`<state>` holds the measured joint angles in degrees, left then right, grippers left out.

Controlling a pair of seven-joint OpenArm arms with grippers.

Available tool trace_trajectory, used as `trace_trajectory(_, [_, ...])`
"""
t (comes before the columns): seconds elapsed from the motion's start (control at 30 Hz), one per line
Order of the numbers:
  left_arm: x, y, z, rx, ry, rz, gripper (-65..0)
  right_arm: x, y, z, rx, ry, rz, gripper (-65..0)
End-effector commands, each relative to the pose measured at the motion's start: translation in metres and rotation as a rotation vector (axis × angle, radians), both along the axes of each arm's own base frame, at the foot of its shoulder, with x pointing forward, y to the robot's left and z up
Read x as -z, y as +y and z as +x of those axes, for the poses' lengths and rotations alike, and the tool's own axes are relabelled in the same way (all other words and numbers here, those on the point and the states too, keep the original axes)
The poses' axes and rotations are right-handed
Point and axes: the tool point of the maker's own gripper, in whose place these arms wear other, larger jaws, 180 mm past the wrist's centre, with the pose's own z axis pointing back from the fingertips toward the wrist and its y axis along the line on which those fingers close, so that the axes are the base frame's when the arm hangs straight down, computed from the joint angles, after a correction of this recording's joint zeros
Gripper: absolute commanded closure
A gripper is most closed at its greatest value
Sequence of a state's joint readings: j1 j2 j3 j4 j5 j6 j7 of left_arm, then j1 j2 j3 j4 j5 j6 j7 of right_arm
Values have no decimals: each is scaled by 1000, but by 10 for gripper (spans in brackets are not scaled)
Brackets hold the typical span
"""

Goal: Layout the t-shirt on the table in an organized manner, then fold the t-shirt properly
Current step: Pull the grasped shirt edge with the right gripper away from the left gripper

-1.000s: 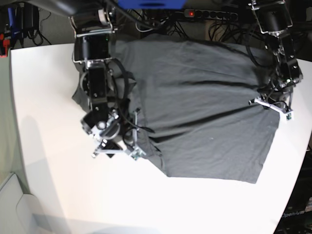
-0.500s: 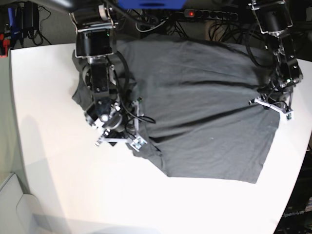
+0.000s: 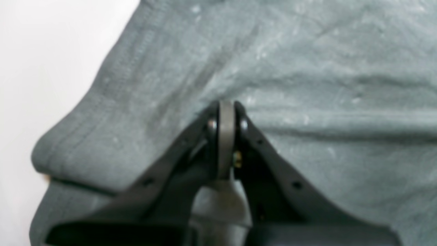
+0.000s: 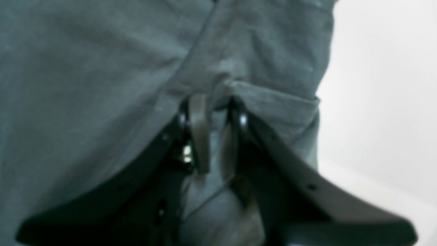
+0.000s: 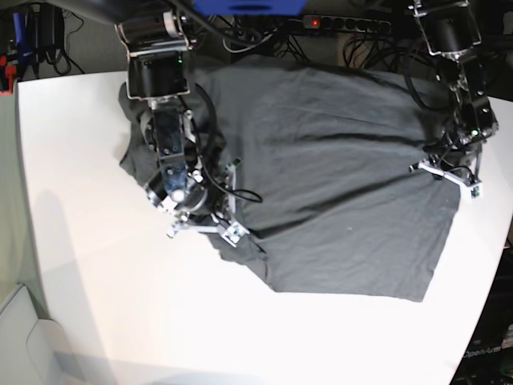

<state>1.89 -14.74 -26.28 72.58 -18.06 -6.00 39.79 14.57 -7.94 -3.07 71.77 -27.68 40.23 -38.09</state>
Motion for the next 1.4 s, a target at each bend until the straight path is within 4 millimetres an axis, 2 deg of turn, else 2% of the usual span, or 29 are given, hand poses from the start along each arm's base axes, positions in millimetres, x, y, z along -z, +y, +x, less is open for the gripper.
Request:
trace_trajectory(0.0, [23, 0, -29, -9, 147, -7, 0, -9, 3, 8, 0, -28, 10, -82])
trace_trajectory(0.17, [23, 0, -29, -9, 148, -6, 0, -13, 3, 11, 0, -39, 9, -59])
trace_trajectory(0.27, [23, 0, -29, -9, 148, -6, 0, -27, -6, 18, 9, -86, -4, -5])
trace_trajectory(0.37, [23, 0, -29, -9, 148, -6, 0, -41, -13, 30, 16, -127, -18, 0])
trace_trajectory(0.53, [24, -1, -28, -7, 146, -11, 0, -62, -41, 54, 40, -187, -63, 0])
trace_trajectory(0.6, [25, -3, -29, -7, 150, -17, 0, -76, -55, 67, 79, -217, -57, 0])
trace_trajectory(0.87, [30, -13, -31, -5, 158, -34, 0, -95, -110, 123, 181, -219, -24, 0])
trace_trajectory(1.03, [33, -14, -36, -5, 168, -36, 0, -102, -133, 150, 211, -214, 37, 0])
trace_trajectory(1.2, [33, -13, -37, -5, 167, -34, 0, -107, -136, 167, 210, -240, 144, 0])
trace_trajectory(1.37, [34, -13, -38, -6, 170, -34, 0, -108, -128, 176, 204, -268, 263, 0])
